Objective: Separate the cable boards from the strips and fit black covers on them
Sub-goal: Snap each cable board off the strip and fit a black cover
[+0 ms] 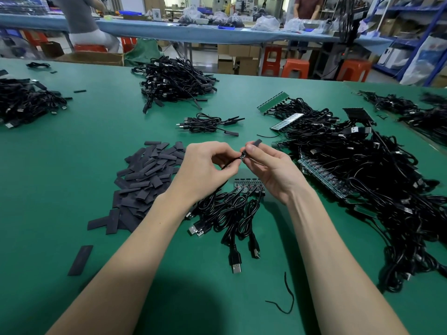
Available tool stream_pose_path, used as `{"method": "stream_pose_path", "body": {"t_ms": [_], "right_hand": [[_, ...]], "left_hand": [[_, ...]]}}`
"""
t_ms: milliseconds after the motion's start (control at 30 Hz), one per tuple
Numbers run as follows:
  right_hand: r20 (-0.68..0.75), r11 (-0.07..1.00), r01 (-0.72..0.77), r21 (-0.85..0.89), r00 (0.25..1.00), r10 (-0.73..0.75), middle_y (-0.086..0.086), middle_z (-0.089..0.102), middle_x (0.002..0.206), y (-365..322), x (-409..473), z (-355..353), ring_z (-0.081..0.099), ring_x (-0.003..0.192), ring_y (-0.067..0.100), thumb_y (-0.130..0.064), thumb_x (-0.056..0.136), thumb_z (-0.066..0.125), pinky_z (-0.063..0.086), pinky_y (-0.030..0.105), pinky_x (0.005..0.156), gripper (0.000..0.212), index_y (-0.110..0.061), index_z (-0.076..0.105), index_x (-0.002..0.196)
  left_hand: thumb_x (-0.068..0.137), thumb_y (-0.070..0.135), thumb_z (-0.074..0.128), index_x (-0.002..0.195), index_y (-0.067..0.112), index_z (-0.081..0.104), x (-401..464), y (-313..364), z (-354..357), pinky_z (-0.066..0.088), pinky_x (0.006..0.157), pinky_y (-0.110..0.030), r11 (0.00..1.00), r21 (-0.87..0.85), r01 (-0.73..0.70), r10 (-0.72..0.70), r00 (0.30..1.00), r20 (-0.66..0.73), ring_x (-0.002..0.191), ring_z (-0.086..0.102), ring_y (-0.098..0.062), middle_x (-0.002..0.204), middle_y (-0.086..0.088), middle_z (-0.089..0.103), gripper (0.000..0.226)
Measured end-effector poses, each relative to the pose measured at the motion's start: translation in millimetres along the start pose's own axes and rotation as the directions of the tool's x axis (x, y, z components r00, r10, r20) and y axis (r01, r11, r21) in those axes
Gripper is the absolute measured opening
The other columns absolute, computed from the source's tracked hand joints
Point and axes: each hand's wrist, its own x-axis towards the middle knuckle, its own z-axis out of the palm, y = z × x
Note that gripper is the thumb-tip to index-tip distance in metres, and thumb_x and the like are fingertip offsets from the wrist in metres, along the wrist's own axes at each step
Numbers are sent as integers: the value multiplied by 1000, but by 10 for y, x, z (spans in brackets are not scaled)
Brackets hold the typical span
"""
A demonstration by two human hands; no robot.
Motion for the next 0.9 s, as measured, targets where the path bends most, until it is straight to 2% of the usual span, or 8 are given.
{"method": "stream_pose_path", "body": {"t_ms": [300,500,767,900], "right_hand": [[64,997,-52,-60,996,56,8,75,89,-31,-22,-36,71,78,11,-8,76,74,56,15,71,23,0,71,98],[92,995,-77,-60,992,82,7,76,90,-34,-30,-37,71,77,11,-8,78,74,56,14,69,26,0,70,102],[107,991,-80,-105,990,91,5,75,88,-37,-25,-40,71,76,10,-10,76,76,56,15,72,23,-3,72,97],[89,995,-84,-45,992,88,7,76,90,-8,-17,-15,72,76,11,-11,78,75,56,15,70,24,-3,71,100]], "left_hand": [[81,13,84,90,14,76,16,-61,-4,57,70,-17,993,-103,55,-53,998,25,74,72,-3,79,8,75,11],[79,16,86,86,16,76,20,-89,-31,56,67,-15,983,-164,77,-70,997,44,72,73,-5,76,9,75,11],[79,19,86,84,21,76,23,-107,-31,54,67,-14,967,-228,111,-98,993,68,71,74,-7,76,9,76,11],[80,17,85,87,19,76,22,-121,-30,56,69,-17,936,-316,156,-133,987,94,75,76,-13,80,4,77,12]]}}
